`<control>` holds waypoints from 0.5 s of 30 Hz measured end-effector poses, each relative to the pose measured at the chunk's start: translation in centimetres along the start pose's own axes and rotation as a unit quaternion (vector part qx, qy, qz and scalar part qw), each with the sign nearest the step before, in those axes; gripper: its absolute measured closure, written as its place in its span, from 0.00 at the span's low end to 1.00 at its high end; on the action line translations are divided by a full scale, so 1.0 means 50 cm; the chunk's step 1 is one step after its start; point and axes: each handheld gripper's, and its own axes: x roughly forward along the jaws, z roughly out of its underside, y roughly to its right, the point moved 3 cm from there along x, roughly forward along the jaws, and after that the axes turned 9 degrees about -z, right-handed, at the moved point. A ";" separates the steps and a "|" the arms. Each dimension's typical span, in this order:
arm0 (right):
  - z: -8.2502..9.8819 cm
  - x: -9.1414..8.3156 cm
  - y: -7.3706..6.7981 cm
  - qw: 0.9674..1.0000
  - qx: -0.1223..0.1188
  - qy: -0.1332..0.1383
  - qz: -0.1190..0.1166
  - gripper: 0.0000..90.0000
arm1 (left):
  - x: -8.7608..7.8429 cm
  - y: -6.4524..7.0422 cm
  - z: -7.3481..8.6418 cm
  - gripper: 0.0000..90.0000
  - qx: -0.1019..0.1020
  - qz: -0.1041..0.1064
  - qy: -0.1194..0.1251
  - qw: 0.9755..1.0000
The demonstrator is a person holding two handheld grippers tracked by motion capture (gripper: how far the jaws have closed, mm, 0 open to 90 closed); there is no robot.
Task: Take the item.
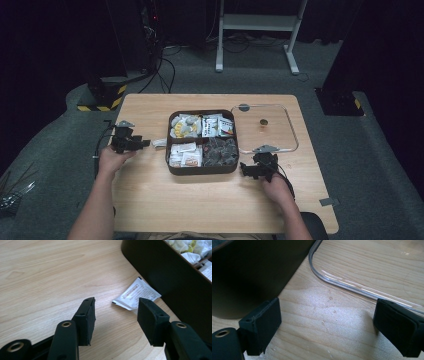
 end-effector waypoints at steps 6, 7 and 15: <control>0.000 0.000 0.000 1.000 0.000 0.000 0.000 0.09 | 0.000 -0.017 0.014 0.54 -0.004 -0.017 -0.001 1.000; 0.000 0.000 0.000 1.000 0.000 0.000 0.000 0.09 | 0.001 -0.019 0.017 0.53 -0.006 -0.020 0.001 1.000; 0.000 0.000 0.000 1.000 0.000 0.000 0.000 0.09 | 0.008 -0.043 0.037 0.47 -0.020 -0.056 -0.005 0.998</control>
